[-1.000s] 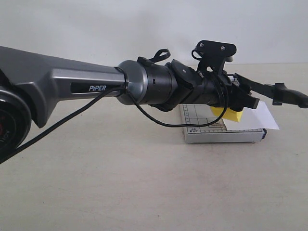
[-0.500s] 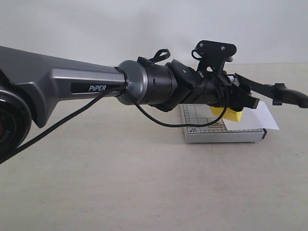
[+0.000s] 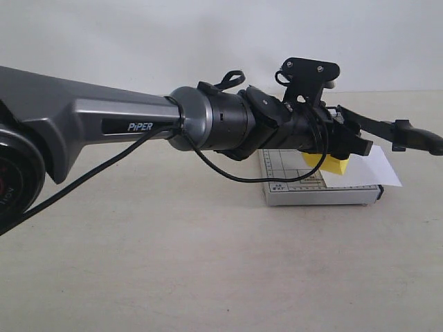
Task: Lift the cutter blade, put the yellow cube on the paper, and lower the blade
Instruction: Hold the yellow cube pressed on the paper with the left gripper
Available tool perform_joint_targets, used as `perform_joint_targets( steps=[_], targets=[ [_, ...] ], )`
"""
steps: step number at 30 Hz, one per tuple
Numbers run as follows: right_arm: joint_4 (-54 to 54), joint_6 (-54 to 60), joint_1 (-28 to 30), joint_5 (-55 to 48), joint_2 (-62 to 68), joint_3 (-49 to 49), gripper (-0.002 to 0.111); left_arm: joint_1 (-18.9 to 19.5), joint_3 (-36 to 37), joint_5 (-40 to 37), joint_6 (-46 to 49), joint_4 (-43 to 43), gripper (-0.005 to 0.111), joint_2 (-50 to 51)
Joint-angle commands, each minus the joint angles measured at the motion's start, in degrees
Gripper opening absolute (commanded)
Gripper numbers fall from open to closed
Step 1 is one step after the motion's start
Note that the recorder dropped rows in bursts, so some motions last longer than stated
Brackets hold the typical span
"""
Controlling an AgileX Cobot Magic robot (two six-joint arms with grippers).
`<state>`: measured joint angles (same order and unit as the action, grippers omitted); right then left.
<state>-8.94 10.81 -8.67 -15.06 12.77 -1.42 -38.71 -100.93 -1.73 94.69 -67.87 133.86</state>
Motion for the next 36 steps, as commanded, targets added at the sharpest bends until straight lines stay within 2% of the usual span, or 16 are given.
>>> perform_joint_targets(
  steps=[1, 10, 19, 36],
  targets=[
    [0.31, 0.07, 0.11, 0.26, -0.21, 0.30, 0.001, -0.20, -0.35, 0.45, 0.24, -0.03, 0.045, -0.29],
    [0.31, 0.07, 0.11, 0.26, -0.21, 0.30, 0.001, -0.20, -0.35, 0.00, 0.24, -0.03, 0.044, -0.29],
    [0.31, 0.07, 0.11, 0.26, -0.21, 0.30, 0.001, -0.20, -0.35, 0.63, 1.34, -0.03, 0.065, -0.29],
    [0.31, 0.17, 0.11, 0.26, -0.21, 0.30, 0.001, -0.20, -0.35, 0.63, 1.34, -0.03, 0.066, -0.29]
  ],
)
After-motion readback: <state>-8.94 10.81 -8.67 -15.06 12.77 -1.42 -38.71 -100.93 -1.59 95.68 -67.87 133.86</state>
